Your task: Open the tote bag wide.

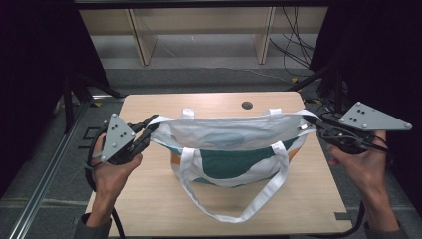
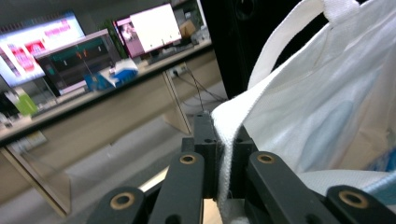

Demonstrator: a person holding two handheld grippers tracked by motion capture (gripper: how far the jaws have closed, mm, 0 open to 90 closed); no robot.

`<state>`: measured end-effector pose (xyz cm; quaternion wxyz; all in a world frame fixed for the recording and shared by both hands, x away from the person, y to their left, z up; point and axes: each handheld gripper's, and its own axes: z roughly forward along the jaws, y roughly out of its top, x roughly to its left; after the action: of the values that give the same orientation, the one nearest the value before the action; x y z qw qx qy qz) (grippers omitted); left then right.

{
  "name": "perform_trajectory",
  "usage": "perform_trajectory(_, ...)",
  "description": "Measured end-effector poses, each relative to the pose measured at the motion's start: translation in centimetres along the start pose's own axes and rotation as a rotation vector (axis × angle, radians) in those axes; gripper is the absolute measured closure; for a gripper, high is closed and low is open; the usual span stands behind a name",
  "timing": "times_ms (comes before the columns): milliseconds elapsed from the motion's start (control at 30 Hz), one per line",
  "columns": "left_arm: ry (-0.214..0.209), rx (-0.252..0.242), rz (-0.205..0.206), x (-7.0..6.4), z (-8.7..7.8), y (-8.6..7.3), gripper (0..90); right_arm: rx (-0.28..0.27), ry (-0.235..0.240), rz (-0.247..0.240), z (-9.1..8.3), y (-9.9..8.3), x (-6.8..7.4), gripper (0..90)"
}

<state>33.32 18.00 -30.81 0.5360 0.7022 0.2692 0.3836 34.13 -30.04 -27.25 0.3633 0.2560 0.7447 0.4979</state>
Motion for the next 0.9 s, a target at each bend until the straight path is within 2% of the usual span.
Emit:
perform_trajectory(100,-0.023,0.011,-0.004,0.0,0.6,-1.0,86.2,0.035,0.001,0.021,0.8,-1.4,0.0,88.5)
perform_trajectory(133,-0.023,0.018,0.001,-0.2,0.7,-1.3,86.1,0.032,-0.008,0.008,0.9,-1.6,-0.1,88.5)
perform_trajectory(167,-0.016,0.045,0.02,-0.5,1.1,-1.9,86.1,0.047,-0.012,0.01,1.1,-1.9,-0.1,88.5)
perform_trajectory(200,-0.016,0.045,0.02,-0.5,1.1,-1.9,86.1,0.047,-0.012,0.01,1.1,-1.9,-0.1,88.5)
perform_trajectory(233,-0.024,0.065,0.021,-0.6,1.5,-2.5,86.0,0.074,-0.012,0.017,1.4,-2.6,0.0,88.5)
perform_trajectory(300,-0.02,0.067,0.007,-0.7,2.1,-2.9,86.0,0.071,-0.017,0.009,1.6,-3.4,-0.1,88.5)
perform_trajectory(333,-0.02,0.067,0.007,-0.7,2.1,-2.9,86.0,0.075,-0.007,0.038,1.7,-3.7,0.0,88.5)
perform_trajectory(467,-0.028,0.082,0.0,-0.6,3.0,-3.2,85.9,0.086,-0.017,0.055,2.2,-4.5,-0.3,88.5)
perform_trajectory(600,-0.018,0.095,-0.027,-0.2,4.2,-3.8,85.9,0.085,-0.032,0.057,2.8,-4.8,-0.6,88.4)
perform_trajectory(633,-0.02,0.092,-0.037,-0.1,4.3,-4.0,85.9,0.074,-0.025,0.07,3.0,-4.9,-0.6,88.5)
perform_trajectory(700,-0.025,0.093,-0.074,0.2,5.0,-4.5,85.8,0.063,-0.042,0.06,3.3,-5.2,-0.6,88.4)
perform_trajectory(767,-0.024,0.095,-0.071,0.1,5.3,-4.5,85.8,0.056,-0.049,0.073,3.4,-5.3,-0.5,88.5)
perform_trajectory(800,-0.023,0.093,-0.075,0.2,5.4,-4.5,85.8,0.049,-0.048,0.062,3.5,-5.4,-0.7,88.4)
perform_trajectory(833,-0.02,0.082,-0.088,0.5,5.7,-4.3,85.8,0.048,-0.072,0.093,3.8,-5.4,-0.6,88.4)
perform_trajectory(867,-0.012,0.064,-0.1,0.6,5.8,-4.0,85.9,0.047,-0.075,0.098,3.9,-5.3,-0.6,88.4)
perform_trajectory(900,-0.009,0.054,-0.107,0.7,5.9,-3.9,85.9,0.043,-0.065,0.081,4.0,-5.0,-0.9,88.4)
